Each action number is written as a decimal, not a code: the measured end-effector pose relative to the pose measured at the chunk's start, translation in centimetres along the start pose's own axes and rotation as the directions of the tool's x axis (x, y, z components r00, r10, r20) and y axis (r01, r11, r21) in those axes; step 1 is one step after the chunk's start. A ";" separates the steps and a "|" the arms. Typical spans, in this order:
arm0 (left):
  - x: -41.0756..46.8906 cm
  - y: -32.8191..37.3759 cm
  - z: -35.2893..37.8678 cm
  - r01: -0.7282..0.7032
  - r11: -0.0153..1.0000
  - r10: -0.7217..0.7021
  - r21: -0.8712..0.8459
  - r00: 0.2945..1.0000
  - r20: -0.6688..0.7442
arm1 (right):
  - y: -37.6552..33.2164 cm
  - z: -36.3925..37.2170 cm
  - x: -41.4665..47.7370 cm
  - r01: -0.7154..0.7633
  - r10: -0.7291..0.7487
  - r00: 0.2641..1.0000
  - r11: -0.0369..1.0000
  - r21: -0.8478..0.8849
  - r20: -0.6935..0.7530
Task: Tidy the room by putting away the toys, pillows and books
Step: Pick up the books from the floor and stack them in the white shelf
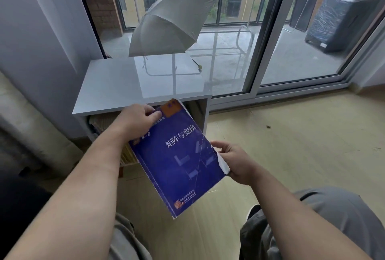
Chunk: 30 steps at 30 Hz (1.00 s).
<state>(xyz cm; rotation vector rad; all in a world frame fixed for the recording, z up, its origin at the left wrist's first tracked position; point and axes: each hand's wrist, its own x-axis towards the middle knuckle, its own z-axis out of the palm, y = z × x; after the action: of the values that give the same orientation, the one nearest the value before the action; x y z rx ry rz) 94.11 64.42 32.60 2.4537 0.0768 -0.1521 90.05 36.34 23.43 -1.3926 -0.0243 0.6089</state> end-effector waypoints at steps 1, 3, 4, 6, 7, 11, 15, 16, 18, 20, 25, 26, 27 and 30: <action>0.2 -0.3 0.1 0.004 0.998 -0.005 0.068 1.000 0.014 | 0.8 0.0 0.4 -0.045 0.046 0.997 0.999 0.013 -0.063; 0.8 -0.9 0.6 0.034 0.980 -0.035 0.194 0.999 0.002 | 2.6 -0.2 1.2 -0.162 0.174 0.972 0.983 0.084 -0.156; 1.1 -1.2 0.9 0.057 0.967 -0.058 0.247 0.998 -0.002 | 3.6 -0.2 1.6 -0.224 0.241 0.958 0.967 0.122 -0.156; 1.4 -1.5 1.6 0.103 0.948 -0.112 0.300 0.994 0.010 | 5.5 0.1 2.3 -0.300 0.315 0.942 0.944 0.135 -0.117; 1.5 -1.7 1.9 0.121 0.946 -0.133 0.299 0.991 0.019 | 6.4 0.4 2.7 -0.309 0.321 0.941 0.944 0.115 -0.110; 1.4 -1.9 2.8 0.145 0.965 -0.156 0.217 0.987 0.033 | 9.0 0.7 4.9 -0.271 0.328 0.908 0.934 0.232 -0.260; 1.2 -2.7 3.0 0.186 0.976 -0.198 0.109 0.975 0.106 | 9.9 0.9 7.5 -0.250 0.370 0.841 0.913 0.323 -0.395; 1.3 -3.0 3.1 0.195 0.976 -0.206 0.094 0.971 0.120 | 9.8 1.1 8.0 -0.256 0.371 0.831 0.916 0.309 -0.414; 1.8 -3.4 3.7 0.215 0.975 -0.220 0.055 0.968 0.120 | 9.8 1.5 9.2 -0.254 0.335 0.806 0.940 0.227 -0.487; 2.8 -3.7 4.6 0.243 0.970 -0.239 -0.027 0.967 0.090 | 9.6 2.2 10.2 -0.262 0.230 0.778 0.965 0.031 -0.584; 5.6 -3.4 6.9 0.246 0.963 -0.252 -0.113 0.967 -0.040 | 8.7 5.5 10.7 -0.083 0.020 0.979 0.946 -0.313 -0.201; 6.2 -3.2 7.4 0.241 0.963 -0.249 -0.118 0.967 -0.062 | 8.7 6.1 10.9 -0.055 0.009 0.993 0.913 -0.405 -0.115; 6.8 -3.0 7.8 0.239 0.963 -0.250 -0.125 0.965 -0.078 | 8.7 6.5 11.2 -0.036 -0.009 0.997 0.839 -0.543 -0.079; 8.1 -2.4 8.6 0.222 0.968 -0.236 -0.117 0.964 -0.123 | 8.4 6.7 12.8 -0.080 -0.165 0.964 0.574 -0.815 -0.211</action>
<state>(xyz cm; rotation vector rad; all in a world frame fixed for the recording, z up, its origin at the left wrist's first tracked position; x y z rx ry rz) 101.17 60.99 23.45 2.3448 0.4198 -0.0788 95.20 48.19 12.79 -2.3899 -0.1446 0.3508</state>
